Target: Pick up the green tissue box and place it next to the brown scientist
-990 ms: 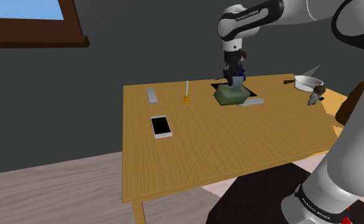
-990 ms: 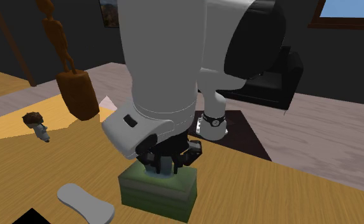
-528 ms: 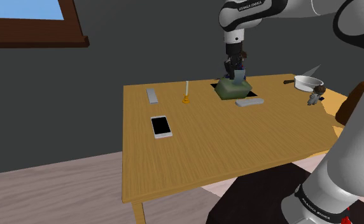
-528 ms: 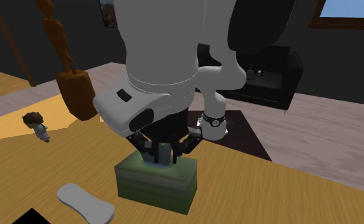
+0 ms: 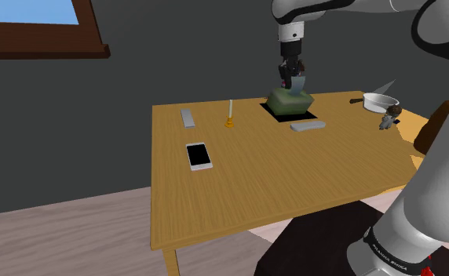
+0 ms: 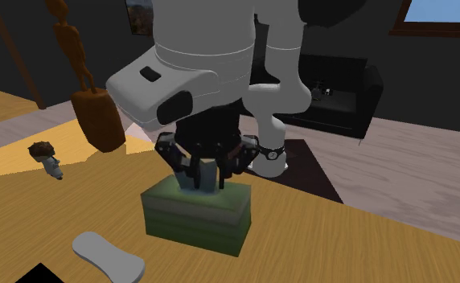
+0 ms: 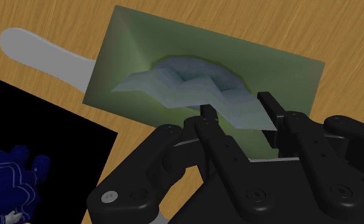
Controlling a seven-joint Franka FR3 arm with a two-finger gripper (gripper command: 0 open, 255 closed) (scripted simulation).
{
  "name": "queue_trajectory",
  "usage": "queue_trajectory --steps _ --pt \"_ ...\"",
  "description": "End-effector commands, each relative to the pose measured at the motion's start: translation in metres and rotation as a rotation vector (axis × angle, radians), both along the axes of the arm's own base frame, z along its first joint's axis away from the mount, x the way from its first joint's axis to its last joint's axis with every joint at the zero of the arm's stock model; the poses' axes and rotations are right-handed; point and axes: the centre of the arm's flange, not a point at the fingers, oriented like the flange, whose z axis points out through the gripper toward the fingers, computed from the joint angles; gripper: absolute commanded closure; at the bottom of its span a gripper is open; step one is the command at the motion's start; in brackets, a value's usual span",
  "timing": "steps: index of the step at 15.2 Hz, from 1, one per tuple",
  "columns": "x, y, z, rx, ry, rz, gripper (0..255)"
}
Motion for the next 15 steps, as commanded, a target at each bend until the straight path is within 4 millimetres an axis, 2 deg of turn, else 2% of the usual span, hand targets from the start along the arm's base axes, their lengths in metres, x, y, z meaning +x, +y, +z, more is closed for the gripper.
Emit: queue_trajectory --steps 1,7,15 --pt "0.000 -0.001 0.013 0.000 -0.001 0.000 255" --pt "0.000 -0.001 0.044 0.000 -0.001 0.000 255" --pt "-0.064 -0.085 0.044 0.000 -0.001 0.000 255"
